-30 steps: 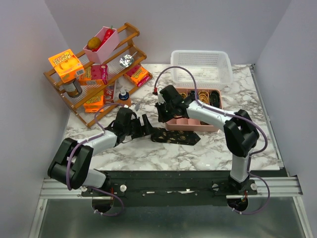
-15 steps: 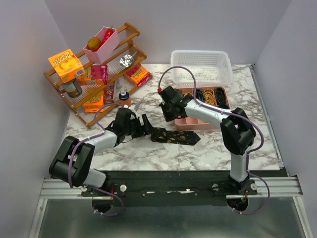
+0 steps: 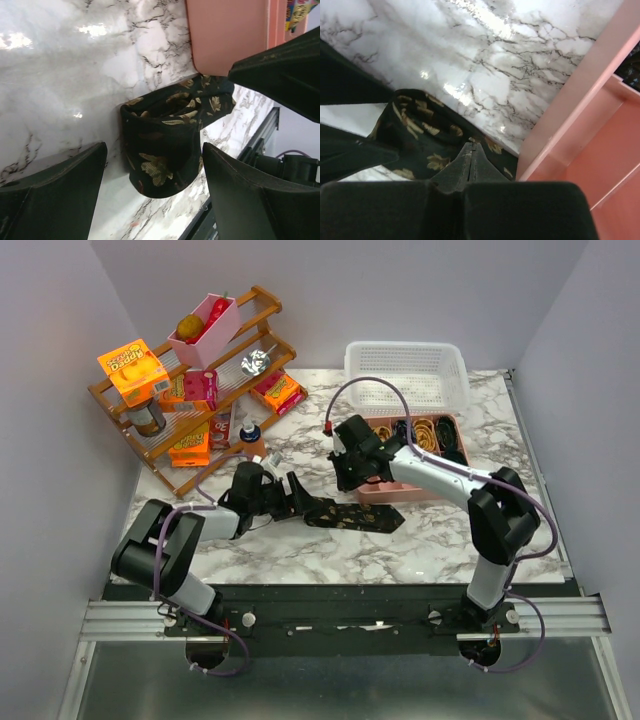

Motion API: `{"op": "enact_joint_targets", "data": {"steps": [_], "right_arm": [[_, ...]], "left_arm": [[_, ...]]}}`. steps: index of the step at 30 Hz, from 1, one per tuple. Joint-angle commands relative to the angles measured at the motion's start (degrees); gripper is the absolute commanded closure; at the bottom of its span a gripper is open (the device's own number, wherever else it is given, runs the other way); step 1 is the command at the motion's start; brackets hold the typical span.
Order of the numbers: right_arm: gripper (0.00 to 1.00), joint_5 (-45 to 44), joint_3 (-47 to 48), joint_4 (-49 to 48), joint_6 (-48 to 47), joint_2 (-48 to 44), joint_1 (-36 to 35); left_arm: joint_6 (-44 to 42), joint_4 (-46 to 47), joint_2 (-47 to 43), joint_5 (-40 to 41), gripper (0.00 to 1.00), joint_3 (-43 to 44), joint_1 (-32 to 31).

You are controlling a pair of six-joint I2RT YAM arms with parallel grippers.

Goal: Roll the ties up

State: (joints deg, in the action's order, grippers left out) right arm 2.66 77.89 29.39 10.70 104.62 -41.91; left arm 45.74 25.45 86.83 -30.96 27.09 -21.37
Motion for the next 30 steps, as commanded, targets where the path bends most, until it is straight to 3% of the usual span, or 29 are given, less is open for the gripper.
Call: {"op": "enact_joint_targets", "data": {"steps": [1, 15, 30], "right_arm": [[0.99, 5.2, -3.2, -1.7, -1.7, -4.0, -0.5], [0.99, 7.4, -4.7, -3.6, -1.6, 1.5, -3.2], [0.99, 5.3, -4.8, -4.2, -0.3, 2.8, -3.2]], "left_arm": [[1.9, 6.8, 2.6, -3.8, 0.14, -1.8, 0.4], [5.1, 18.0, 10.6, -5.7, 0.26, -3.4, 0.4], [5.5, 20.3, 14.1, -6.6, 0.37, -1.7, -2.7]]}}
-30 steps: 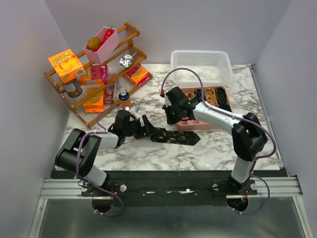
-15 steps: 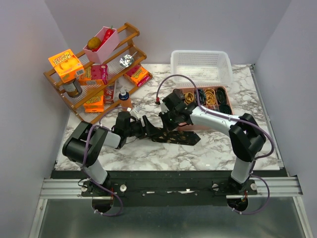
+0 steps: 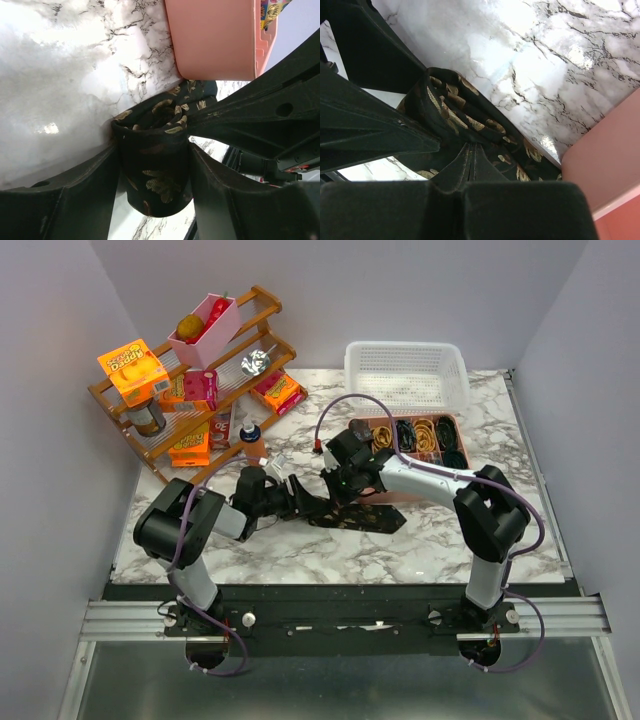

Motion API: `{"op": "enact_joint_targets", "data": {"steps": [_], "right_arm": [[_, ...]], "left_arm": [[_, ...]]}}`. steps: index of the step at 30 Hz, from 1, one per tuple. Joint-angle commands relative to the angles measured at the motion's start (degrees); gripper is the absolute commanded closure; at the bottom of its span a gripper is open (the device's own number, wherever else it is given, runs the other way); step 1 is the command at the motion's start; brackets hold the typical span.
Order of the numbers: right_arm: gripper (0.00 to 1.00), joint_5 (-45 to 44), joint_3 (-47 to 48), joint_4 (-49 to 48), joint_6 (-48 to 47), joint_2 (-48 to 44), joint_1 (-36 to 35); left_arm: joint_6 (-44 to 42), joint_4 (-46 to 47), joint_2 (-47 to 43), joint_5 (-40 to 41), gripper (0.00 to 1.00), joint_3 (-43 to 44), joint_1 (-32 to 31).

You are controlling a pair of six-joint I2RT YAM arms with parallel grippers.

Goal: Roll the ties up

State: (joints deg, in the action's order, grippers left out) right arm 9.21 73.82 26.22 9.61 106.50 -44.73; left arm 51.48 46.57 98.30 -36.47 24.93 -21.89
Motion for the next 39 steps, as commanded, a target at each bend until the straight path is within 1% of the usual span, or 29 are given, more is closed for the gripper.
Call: {"op": "enact_joint_targets", "data": {"steps": [1, 3, 5, 7, 10, 14, 17, 22, 25, 26, 28, 29, 32, 34, 35, 36, 38, 39], "right_arm": [[0.99, -1.4, -0.7, -1.1, 0.9, 0.8, -0.4], [0.99, -1.3, -0.7, -1.2, 1.0, 0.6, -0.4], [0.99, -1.7, -0.7, -1.3, 1.1, 0.4, -0.4], [0.99, -1.9, -0.6, -1.2, 1.2, -0.1, -0.4], [0.99, -2.6, -0.5, -1.2, 1.3, -1.5, -0.4], [0.99, -3.8, -0.5, -1.2, 1.6, -3.4, -0.4], [0.99, -5.5, -0.8, -1.3, 1.9, -5.0, -0.4], [0.99, -6.7, -1.0, -1.3, 2.1, -5.1, -0.4], [0.99, -5.4, -1.5, -1.3, 1.9, -4.4, -0.4], [0.99, -5.2, -1.7, -1.3, 1.7, -4.4, -0.4], [0.99, -4.3, -2.3, -1.3, 1.6, -4.7, -0.4], [0.99, -4.2, -2.5, -1.3, 1.6, -5.0, -0.4], [0.99, -3.2, -3.2, -1.3, 1.3, -5.5, -0.4], [0.99, -2.6, -3.2, -1.3, 1.0, -5.7, -0.4], [0.99, -2.0, -3.4, -1.3, 1.0, -5.7, -0.4], [0.99, -1.7, -3.4, -1.4, 1.0, -5.6, -0.4], [0.99, -1.0, -3.4, -1.5, 0.9, -5.5, -0.4], [0.99, -0.8, -3.5, -1.4, 0.9, -5.6, -0.4]], "left_arm": [[0.1, -0.6, 3.1, -1.1, 0.40, 0.6, -2.5], [0.3, -0.4, 3.3, -1.1, 0.45, 1.0, -2.9], [0.5, -0.4, 3.1, -0.9, 0.53, 1.0, -3.0], [0.5, -0.7, 2.3, -0.6, 0.57, 1.1, -2.9], [-0.2, -2.6, 0.4, -0.2, 0.57, 1.3, -2.9], [-3.7, -10.7, -2.5, 1.1, 0.57, 1.9, -2.9], [-5.9, -14.2, -4.4, 1.9, 0.56, 1.6, -2.8], [-7.4, -16.7, -5.7, 2.8, 0.55, 0.9, -2.5], [-9.3, -21.0, -7.2, 3.9, 0.55, 1.3, -2.1], [-11.0, -24.2, -8.4, 5.0, 0.56, 1.6, -2.0], [-12.8, -27.7, -9.5, 6.5, 0.55, 2.7, -2.0], [-15.1, -30.1, -10.8, 7.5, 0.55, 3.2, -2.0], [-18.2, -41.2, -13.9, 11.8, 0.55, 5.7, -2.0], [-20.4, -45.1, -15.4, 15.2, 0.54, 7.7, -2.1], [-20.8, -49.0, -16.6, 16.7, 0.54, 8.4, -2.2], [-21.2, -50.1, -17.2, 18.6, 0.54, 9.5, -2.2], [-21.0, -51.5, -18.0, 19.9, 0.54, 10.2, -2.3], [-21.2, -53.8, -18.0, 20.7, 0.54, 11.4, -2.6]]}}
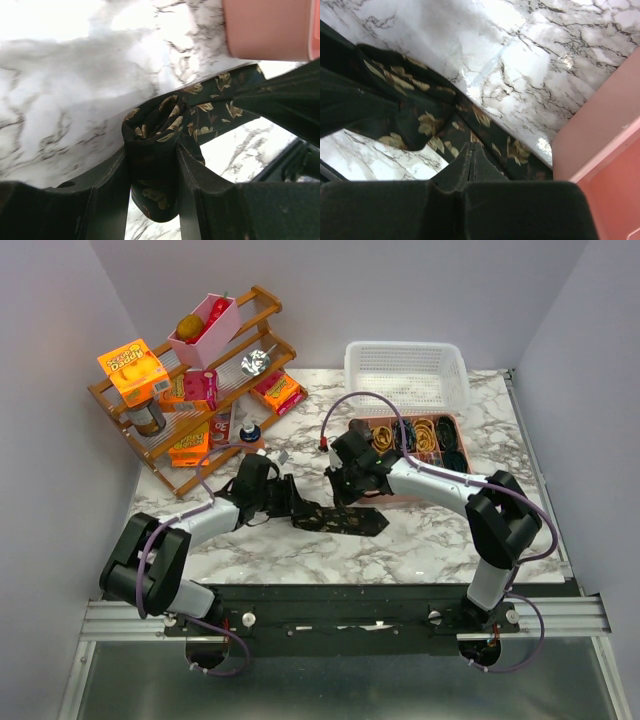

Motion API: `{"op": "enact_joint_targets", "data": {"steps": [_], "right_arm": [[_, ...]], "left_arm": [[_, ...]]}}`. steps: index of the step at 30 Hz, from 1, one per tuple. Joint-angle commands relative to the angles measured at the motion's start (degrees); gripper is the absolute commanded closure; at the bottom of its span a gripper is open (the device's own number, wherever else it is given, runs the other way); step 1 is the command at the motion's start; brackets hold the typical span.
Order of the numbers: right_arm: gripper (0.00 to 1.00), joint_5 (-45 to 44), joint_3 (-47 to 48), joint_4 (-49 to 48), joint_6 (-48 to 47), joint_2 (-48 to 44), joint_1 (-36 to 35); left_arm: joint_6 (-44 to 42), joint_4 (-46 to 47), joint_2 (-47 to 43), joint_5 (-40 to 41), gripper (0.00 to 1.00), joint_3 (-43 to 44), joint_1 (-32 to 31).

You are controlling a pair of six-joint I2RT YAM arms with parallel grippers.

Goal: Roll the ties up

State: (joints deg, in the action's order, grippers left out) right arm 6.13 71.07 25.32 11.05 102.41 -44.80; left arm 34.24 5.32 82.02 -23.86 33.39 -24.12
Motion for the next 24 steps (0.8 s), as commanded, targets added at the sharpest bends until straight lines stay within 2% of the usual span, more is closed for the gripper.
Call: {"op": "enact_joint_targets", "data": {"steps": [1, 11, 24], "right_arm": [[0.99, 2.6, -0.8, -0.5, -0.6, -1.4, -0.3], [0.99, 6.2, 0.2, -0.1, -1.5, 1.5, -0.5], [0.99, 1.7, 0.8, 1.0, -0.5, 1.2, -0.6]], "left_arm": [[-4.5, -14.0, -1.9, 11.1, 0.54, 3.8, -0.7], [-7.0, -29.8, 2.5, 26.3, 0.52, 14.9, -8.6], [-7.5, -44.3, 5.8, 43.4, 0.52, 21.7, -16.3]]}}
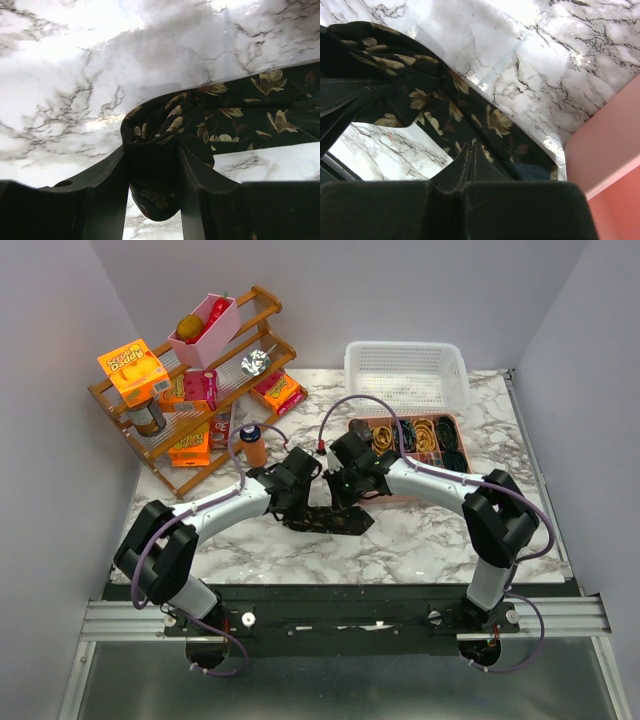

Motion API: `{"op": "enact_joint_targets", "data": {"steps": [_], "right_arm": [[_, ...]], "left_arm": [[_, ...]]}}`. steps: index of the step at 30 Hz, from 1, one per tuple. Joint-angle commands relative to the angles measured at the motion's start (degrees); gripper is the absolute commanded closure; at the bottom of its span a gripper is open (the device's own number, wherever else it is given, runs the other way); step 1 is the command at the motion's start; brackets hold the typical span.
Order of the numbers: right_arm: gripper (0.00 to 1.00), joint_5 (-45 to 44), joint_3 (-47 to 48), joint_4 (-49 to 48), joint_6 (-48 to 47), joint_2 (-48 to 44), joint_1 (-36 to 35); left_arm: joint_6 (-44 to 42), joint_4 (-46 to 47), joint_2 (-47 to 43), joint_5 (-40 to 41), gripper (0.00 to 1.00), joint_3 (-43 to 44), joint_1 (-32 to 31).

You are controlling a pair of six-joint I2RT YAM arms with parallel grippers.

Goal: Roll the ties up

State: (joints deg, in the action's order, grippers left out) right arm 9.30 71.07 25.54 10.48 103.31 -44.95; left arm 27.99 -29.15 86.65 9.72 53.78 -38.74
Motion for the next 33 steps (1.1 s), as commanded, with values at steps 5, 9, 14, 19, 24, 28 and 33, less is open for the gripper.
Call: {"op": "enact_joint_targets", "data": {"steps": [5, 9, 14, 19, 24, 28, 33], "right_arm": [[0.99, -2.3, 0.6, 1.1, 0.5, 1.8, -0.3], [0.99, -5.1, 0.0, 1.4, 1.8, 0.6, -0.3], [0.99, -6.5, -0.4, 1.1, 3.5, -3.1, 0.2], [0.99, -3.9, -2.2, 0.0, 6.6, -5.7, 3.8], [0.99, -0.7, -5.2, -2.1, 8.2, -9.1, 7.9], [0.99, -0.4, -6.1, -2.5, 8.3, -9.8, 8.9], [0.99, -0.4, -6.6, -2.8, 8.4, -9.3, 9.3]], "left_arm": [[-1.4, -14.0, 0.8, 15.9, 0.52, 3.0, -2.8], [-2.0, -19.1, 1.0, 22.1, 0.51, 4.5, -3.7], [-2.2, -22.3, 3.0, 26.8, 0.51, 5.3, -4.5], [-1.0, -23.5, 6.0, 28.9, 0.51, 6.9, -7.6], [0.5, -25.0, 11.3, 30.9, 0.51, 9.8, -11.2], [1.4, -25.5, 14.8, 31.2, 0.51, 12.7, -14.1], [1.6, -23.1, 15.6, 27.7, 0.50, 12.9, -15.9]]}}
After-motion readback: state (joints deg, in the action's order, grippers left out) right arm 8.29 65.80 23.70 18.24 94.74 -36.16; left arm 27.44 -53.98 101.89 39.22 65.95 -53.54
